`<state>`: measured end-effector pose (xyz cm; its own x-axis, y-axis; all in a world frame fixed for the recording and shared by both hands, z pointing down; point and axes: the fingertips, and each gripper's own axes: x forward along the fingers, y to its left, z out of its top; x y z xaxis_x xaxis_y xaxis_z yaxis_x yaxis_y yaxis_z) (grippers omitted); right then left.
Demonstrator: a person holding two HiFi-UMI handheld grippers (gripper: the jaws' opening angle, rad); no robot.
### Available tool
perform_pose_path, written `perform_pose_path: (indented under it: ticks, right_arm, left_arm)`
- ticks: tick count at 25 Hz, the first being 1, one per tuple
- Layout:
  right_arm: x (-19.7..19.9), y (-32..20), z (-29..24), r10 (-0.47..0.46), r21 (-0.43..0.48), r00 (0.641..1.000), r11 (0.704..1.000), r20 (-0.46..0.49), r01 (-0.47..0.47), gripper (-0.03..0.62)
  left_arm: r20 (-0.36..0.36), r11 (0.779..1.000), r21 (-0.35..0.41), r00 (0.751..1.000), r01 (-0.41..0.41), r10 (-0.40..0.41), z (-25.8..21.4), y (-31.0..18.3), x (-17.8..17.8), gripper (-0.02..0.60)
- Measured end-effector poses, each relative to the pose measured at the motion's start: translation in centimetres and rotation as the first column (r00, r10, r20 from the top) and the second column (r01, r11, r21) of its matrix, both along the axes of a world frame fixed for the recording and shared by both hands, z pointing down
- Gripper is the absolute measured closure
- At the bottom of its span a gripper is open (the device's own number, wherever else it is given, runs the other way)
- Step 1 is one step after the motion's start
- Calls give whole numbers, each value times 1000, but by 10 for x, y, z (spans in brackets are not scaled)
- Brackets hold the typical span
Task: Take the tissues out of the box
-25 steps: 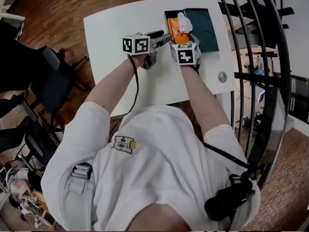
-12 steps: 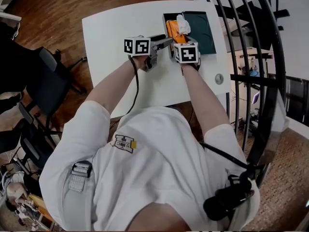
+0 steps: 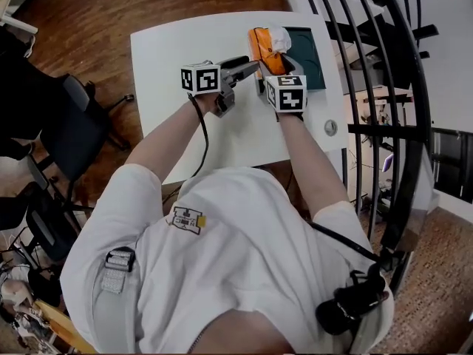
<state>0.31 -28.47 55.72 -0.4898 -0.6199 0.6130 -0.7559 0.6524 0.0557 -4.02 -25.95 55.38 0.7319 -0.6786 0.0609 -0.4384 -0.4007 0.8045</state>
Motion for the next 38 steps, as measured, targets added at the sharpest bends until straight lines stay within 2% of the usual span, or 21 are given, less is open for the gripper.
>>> perform_pose_path:
  ticks: [3,6,9,12,16,22,26,29,32,35,38]
  right_arm:
    - [-29,18,-17,-41,23,998,999,58,39,350]
    - [-66,45,-8,-79,-7,992,997,94,80,350]
    - [-97,75,27,-107,-80,991,990,80,113,350]
    - [-115,100,72,-138,-152,990,979,4,137,347]
    - [-126,117,99,-192,-142,977,974,-89,178,342]
    - [-132,116,97,-206,-147,977,970,-59,196,295]
    - [-123,108,75,-215,-85,976,973,9,215,293]
    - [-104,116,45,-222,-25,969,974,106,226,293]
    - [-79,143,30,-233,-11,949,971,213,241,328]
    - [-41,184,40,-263,-41,921,957,288,286,429]
    - [-13,222,65,-273,-106,903,941,331,323,496]
  left_arm:
    - [-2,997,48,999,54,-54,-22,18,-29,373]
    - [25,990,59,991,128,-130,-25,46,-64,373]
    - [69,978,6,976,206,-206,0,78,-96,373]
    - [115,958,-73,957,277,-268,38,108,-120,373]
    - [139,938,-150,946,313,-294,70,137,-131,373]
    - [169,936,-143,940,321,-297,73,143,-138,373]
    - [166,945,-117,944,305,-284,60,141,-134,373]
    - [136,954,-88,953,285,-272,45,154,-137,373]
    - [124,956,-68,953,285,-276,36,181,-147,373]
    - [144,957,-68,952,281,-269,42,211,-134,373]
    - [208,959,-109,949,261,-235,63,240,-115,383]
